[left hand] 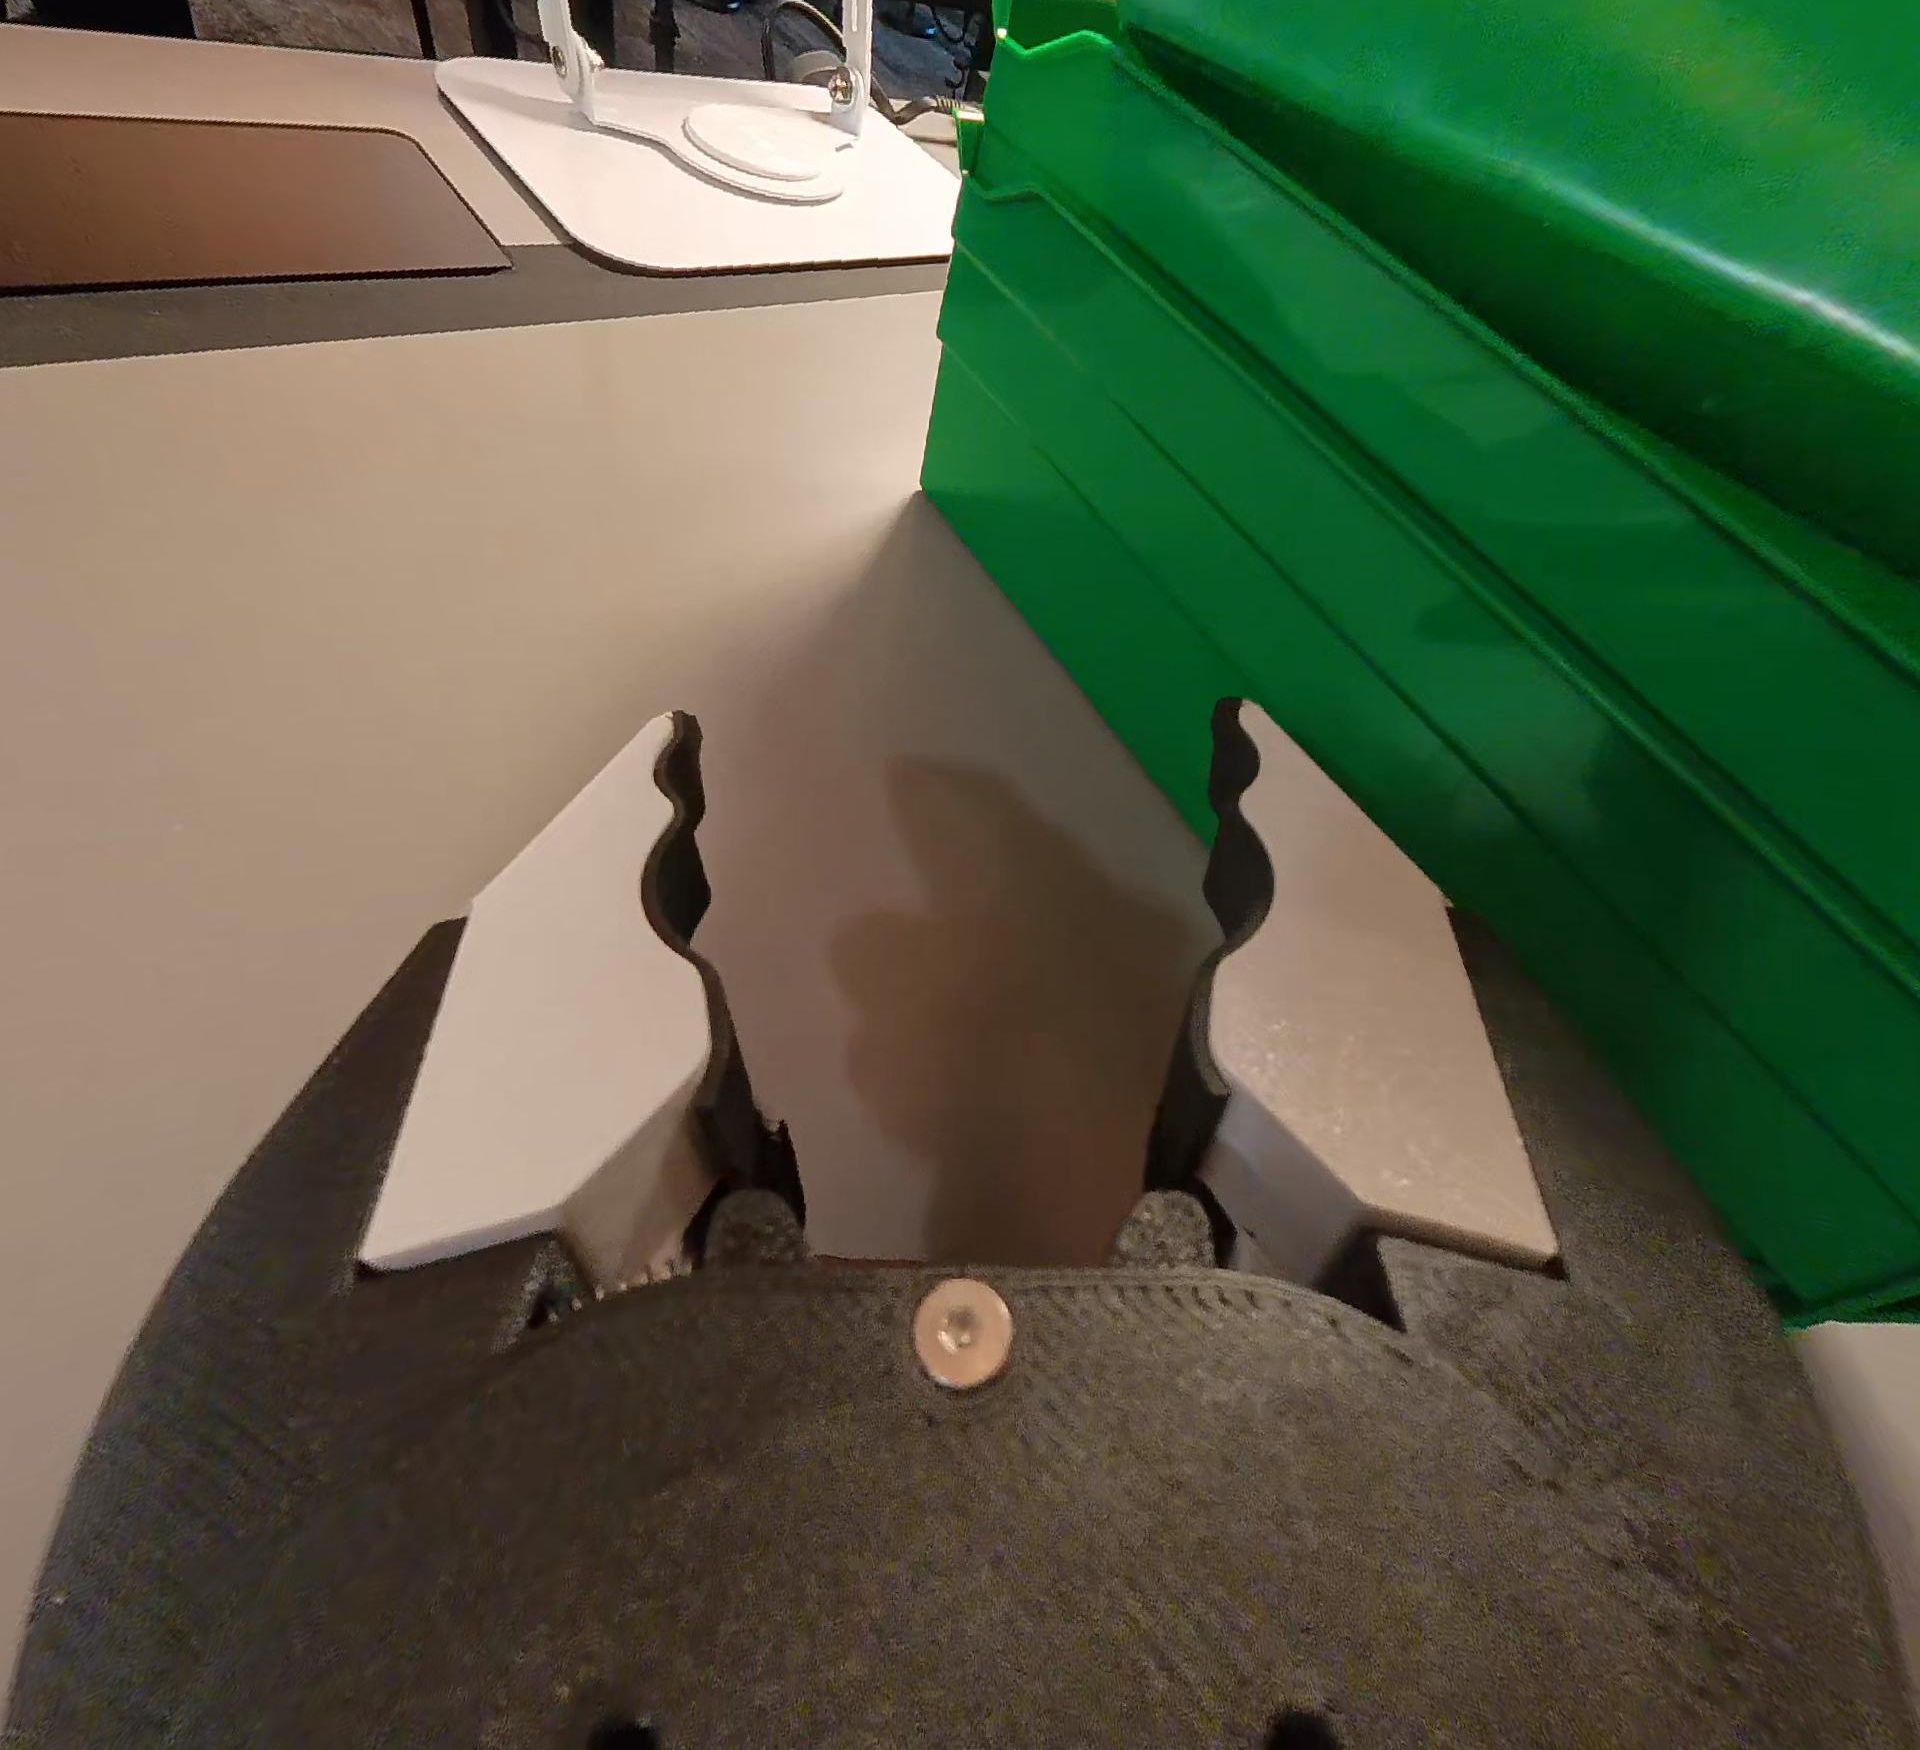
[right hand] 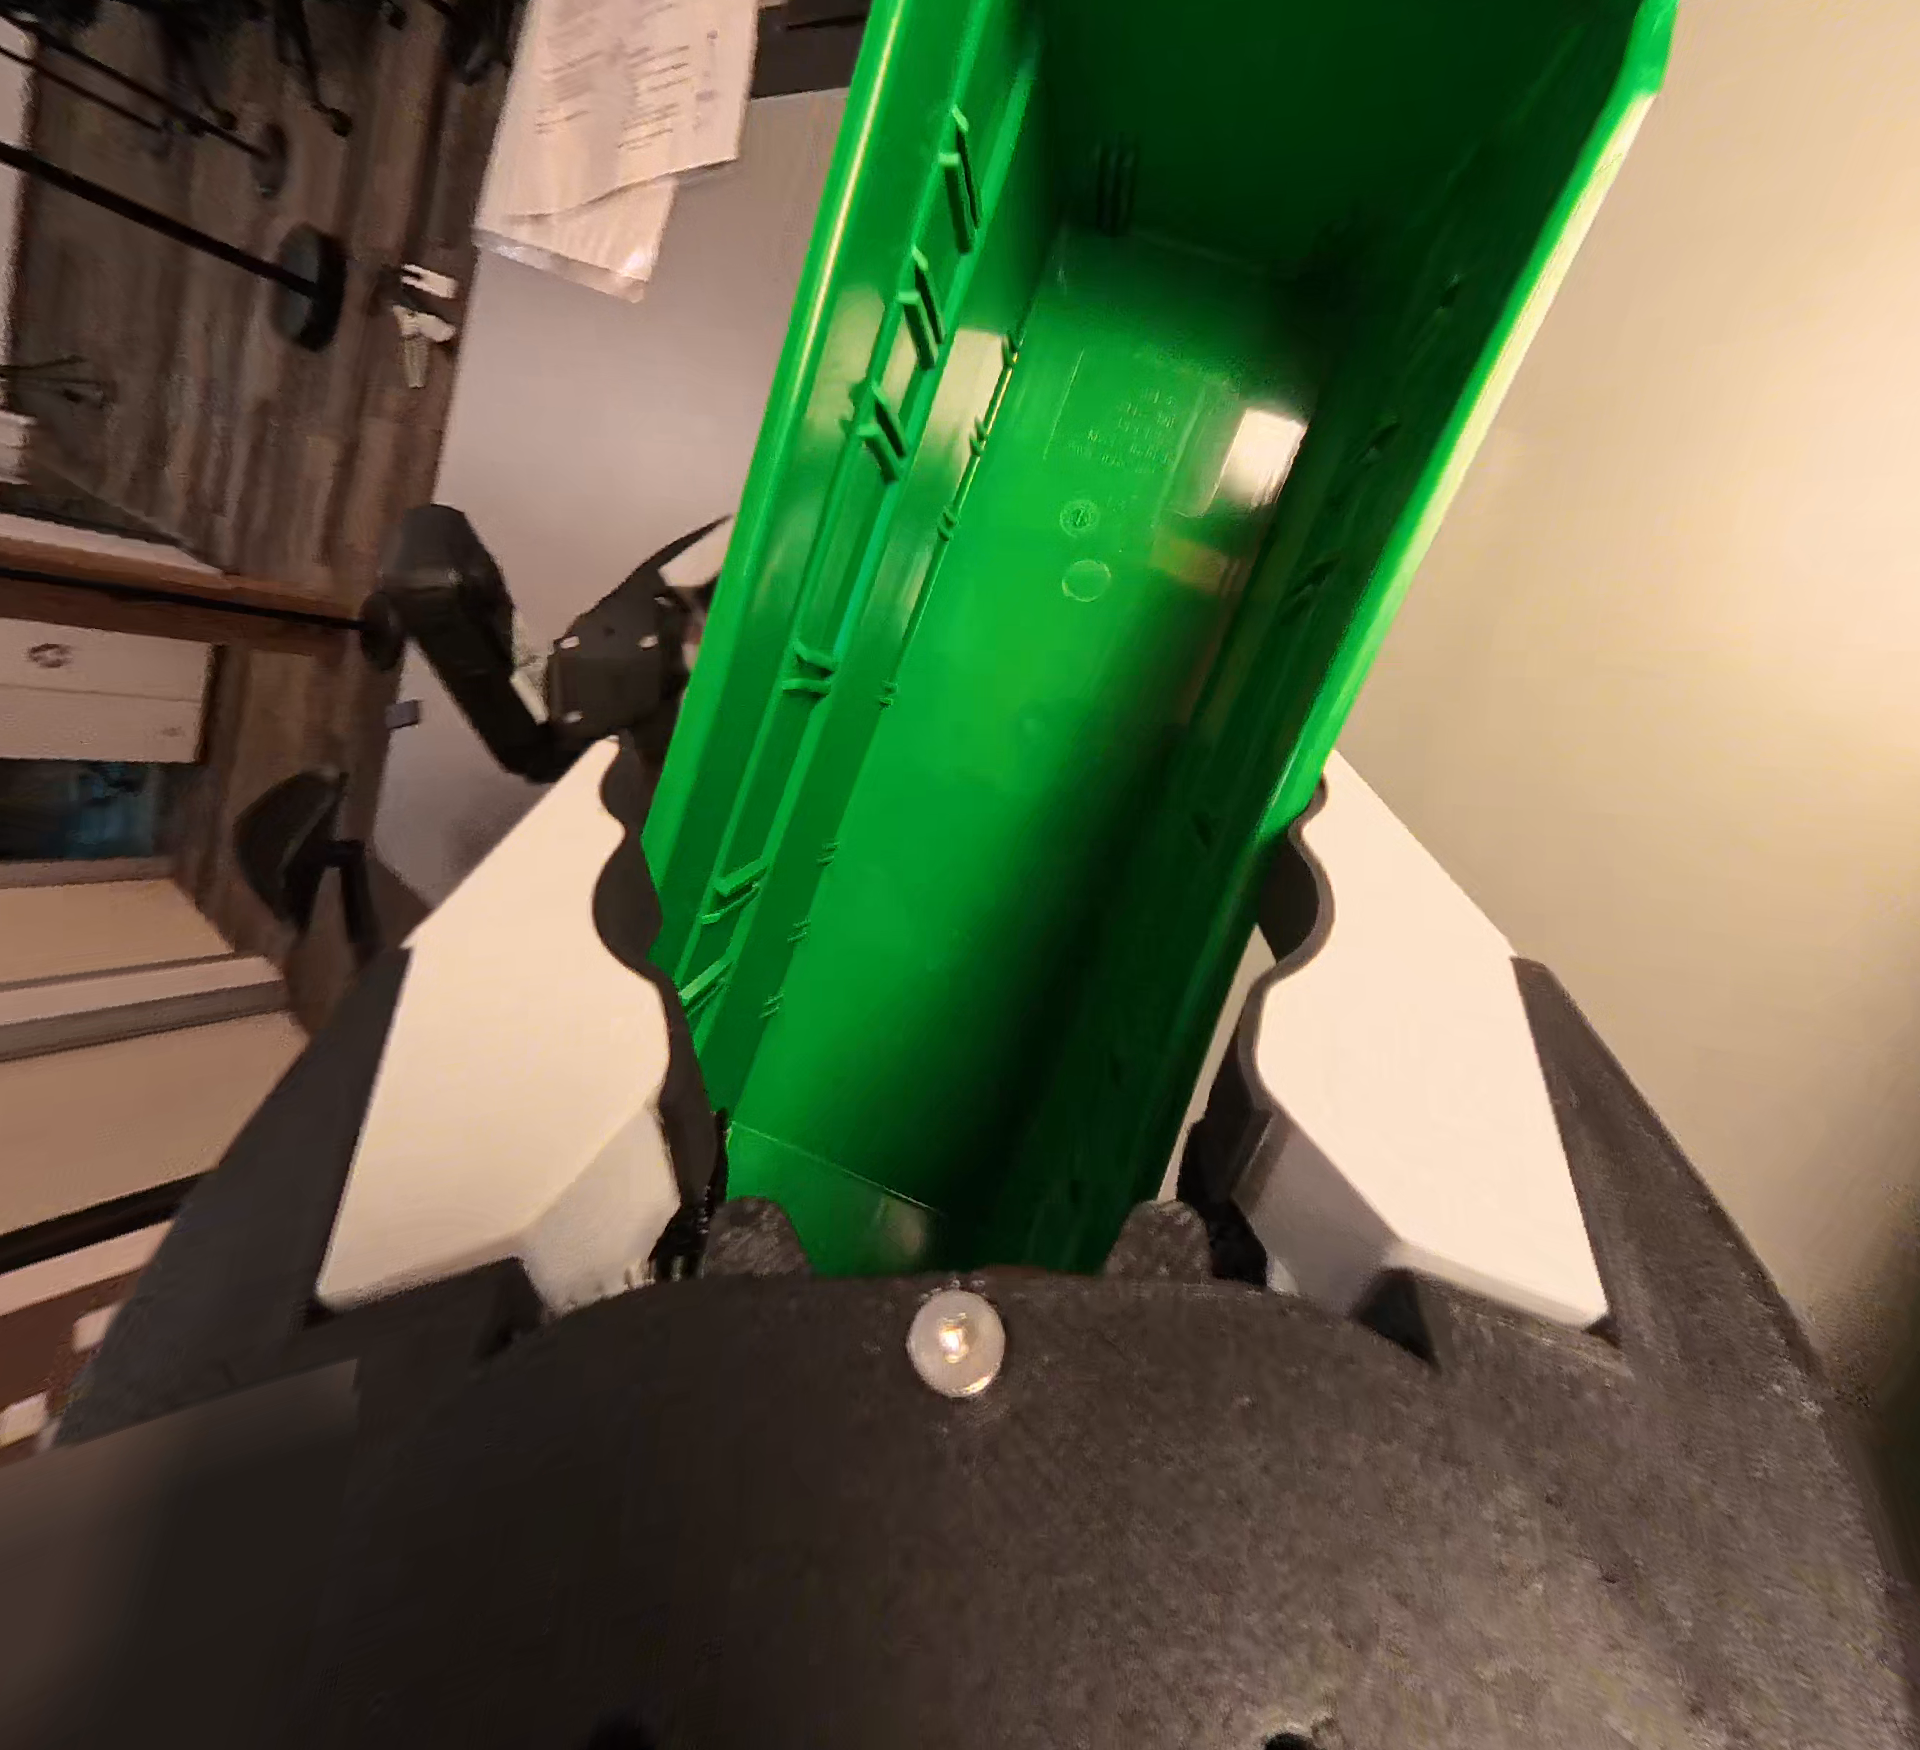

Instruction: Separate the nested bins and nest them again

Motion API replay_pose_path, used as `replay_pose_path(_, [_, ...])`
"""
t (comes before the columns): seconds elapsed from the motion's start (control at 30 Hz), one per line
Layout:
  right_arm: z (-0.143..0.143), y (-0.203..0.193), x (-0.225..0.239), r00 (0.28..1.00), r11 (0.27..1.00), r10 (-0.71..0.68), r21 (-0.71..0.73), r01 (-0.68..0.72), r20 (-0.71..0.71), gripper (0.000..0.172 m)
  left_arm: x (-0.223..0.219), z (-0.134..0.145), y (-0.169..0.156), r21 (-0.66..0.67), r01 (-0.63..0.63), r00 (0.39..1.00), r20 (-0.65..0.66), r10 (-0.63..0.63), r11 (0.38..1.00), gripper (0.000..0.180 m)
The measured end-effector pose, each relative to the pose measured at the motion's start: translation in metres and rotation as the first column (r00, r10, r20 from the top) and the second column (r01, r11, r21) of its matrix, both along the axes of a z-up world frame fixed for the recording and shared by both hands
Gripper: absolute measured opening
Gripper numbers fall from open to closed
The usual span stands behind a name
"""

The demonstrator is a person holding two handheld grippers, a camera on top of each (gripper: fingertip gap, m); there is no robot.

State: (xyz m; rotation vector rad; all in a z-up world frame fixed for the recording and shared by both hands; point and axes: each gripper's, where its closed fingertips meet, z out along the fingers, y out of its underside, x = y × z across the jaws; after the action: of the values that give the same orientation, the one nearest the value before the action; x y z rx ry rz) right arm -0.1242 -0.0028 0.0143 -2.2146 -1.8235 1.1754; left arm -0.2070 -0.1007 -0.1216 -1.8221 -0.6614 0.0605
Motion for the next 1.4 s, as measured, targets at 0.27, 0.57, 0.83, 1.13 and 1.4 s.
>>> replay_pose_path(0.27, [-0.025,0.0,-0.012,0.998,0.967,-0.051,0.25,0.04,0.038,0.122,0.003,0.0,0.002,-0.02,0.011,1.0,-0.026,-0.011,1.0,0.097])
replay_pose_path(0.57, [-0.062,0.001,-0.029,0.993,0.921,-0.063,0.389,0.021,0.097,0.129,0.004,-0.001,0.002,-0.019,0.017,1.0,-0.02,-0.018,1.0,0.096])
replay_pose_path(0.83, [-0.073,0.001,-0.027,0.993,0.919,-0.034,0.393,-0.015,0.117,0.141,0.007,-0.002,0.004,-0.031,0.035,0.999,-0.032,-0.036,0.999,0.096])
replay_pose_path(1.13, [-0.014,0.003,0.013,0.992,0.975,0.071,0.217,-0.046,-0.106,0.141,0.01,0.0,0.005,-0.015,0.056,0.998,-0.024,-0.056,0.998,0.096])
replay_pose_path(1.4, [-0.036,0.183,0.093,0.991,0.868,-0.123,0.479,0.134,-0.054,0.147,0.012,0.001,0.005,-0.004,0.071,0.997,-0.02,-0.071,0.997,0.095])
